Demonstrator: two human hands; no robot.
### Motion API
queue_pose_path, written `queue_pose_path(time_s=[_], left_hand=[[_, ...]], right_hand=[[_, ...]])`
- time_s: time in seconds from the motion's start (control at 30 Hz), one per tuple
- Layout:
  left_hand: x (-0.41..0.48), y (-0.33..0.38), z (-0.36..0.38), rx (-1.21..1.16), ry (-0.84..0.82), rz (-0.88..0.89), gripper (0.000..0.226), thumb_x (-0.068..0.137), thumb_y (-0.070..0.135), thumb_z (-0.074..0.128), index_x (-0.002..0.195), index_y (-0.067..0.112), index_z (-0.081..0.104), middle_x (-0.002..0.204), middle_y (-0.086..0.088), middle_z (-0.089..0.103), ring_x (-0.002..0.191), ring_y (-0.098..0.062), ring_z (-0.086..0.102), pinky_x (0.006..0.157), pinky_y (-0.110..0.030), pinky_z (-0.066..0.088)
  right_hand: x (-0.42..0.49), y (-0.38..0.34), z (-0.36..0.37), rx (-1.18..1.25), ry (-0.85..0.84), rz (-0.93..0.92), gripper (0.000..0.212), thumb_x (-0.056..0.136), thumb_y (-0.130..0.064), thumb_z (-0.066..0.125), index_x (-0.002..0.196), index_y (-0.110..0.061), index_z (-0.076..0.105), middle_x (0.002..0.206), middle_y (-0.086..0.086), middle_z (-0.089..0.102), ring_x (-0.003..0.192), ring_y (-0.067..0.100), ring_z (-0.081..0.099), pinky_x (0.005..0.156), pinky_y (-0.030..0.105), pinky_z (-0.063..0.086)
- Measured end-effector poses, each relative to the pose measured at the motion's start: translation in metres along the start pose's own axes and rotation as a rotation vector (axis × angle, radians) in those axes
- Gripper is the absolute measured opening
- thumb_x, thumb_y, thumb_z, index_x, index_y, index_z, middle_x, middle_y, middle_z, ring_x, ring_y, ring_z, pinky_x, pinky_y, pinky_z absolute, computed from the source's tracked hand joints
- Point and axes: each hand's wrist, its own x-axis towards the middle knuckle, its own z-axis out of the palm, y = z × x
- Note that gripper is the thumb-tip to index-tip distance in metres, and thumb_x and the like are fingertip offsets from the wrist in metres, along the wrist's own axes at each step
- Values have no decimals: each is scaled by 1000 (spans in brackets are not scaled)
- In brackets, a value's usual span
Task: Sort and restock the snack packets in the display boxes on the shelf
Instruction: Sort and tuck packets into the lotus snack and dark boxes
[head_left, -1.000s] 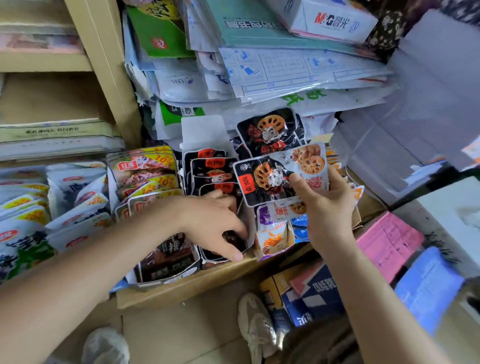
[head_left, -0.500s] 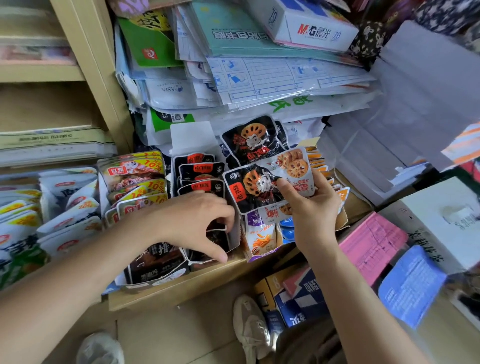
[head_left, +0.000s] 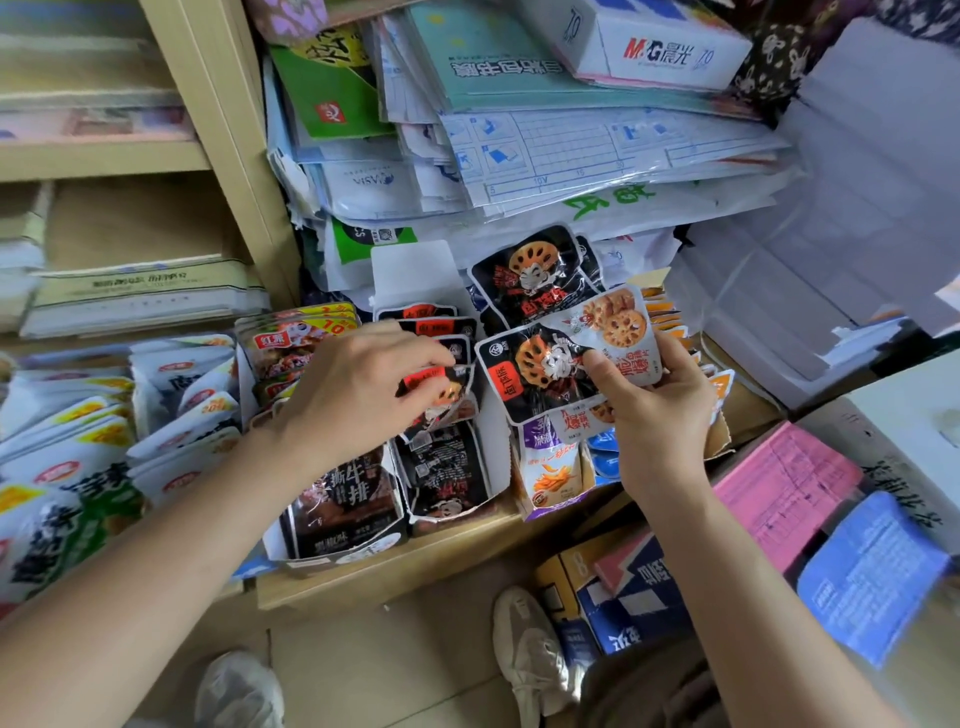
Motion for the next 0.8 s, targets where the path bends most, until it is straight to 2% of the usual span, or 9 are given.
queue_pose_path(time_s=[0.17,0.27,0.33,0.37,0.43,0.5,0.6,0.7,0.8], left_hand=[[5,4,4,213,116,83,4,88,9,77,92,10,74,92,-5,69,84,-26,57,69,-39,51],[2,14,14,266,-81,126,17,80,-6,76,83,9,70,80,-4,62,74,-23,54,60,-39,51],[-2,20,19,214,-241,107,28,75,-12,75,87,12,72,75,0,62,65,-20,60,52,-35,54],[-4,21,21,177,-306,107,30,77,-10,74,93,15,74,77,2,65,66,-18,63,55,-35,57],[-4,24,19,46,-452,89,23,87,9,73,103,25,76,89,10,69,83,-12,63,75,-33,58],[-4,26,18,-30,-653,94,19,91,30,71,109,37,74,103,20,66,103,-8,49,92,-29,45],[0,31,15,204,-885,147,17,91,35,67,106,39,74,126,19,53,124,-16,28,107,-39,26],[2,31,13,431,-843,230,17,92,25,64,98,30,79,132,9,52,126,-25,29,109,-46,19],[5,29,11,578,-743,269,18,86,16,66,97,22,80,139,1,49,123,-27,33,106,-48,27]], right_hand=[[1,1,3,-7,5,8,21,84,-8,80,100,-19,73,97,1,78,90,26,75,76,46,63],[2,2,3,-16,6,11,25,84,-9,81,108,-10,72,101,6,77,91,28,75,76,47,63],[2,2,3,-8,6,14,27,85,-8,80,111,-7,71,102,7,77,92,28,75,77,47,63],[2,2,3,-6,5,15,28,84,-8,80,111,-7,71,103,8,77,93,28,75,78,48,63],[2,2,3,-14,5,15,29,84,-8,81,110,-6,71,103,8,77,93,28,75,77,47,63],[1,1,3,-27,6,15,28,84,-8,81,110,-6,71,102,7,77,92,26,75,77,47,63],[0,-1,3,-32,5,16,29,85,-9,80,112,-6,71,103,5,77,93,23,75,77,44,63],[1,1,2,-24,6,18,27,85,-8,80,110,-7,71,102,6,77,93,26,75,79,49,63],[1,2,1,-27,-4,20,27,85,-9,80,111,-8,71,103,6,77,94,27,75,79,52,62]])
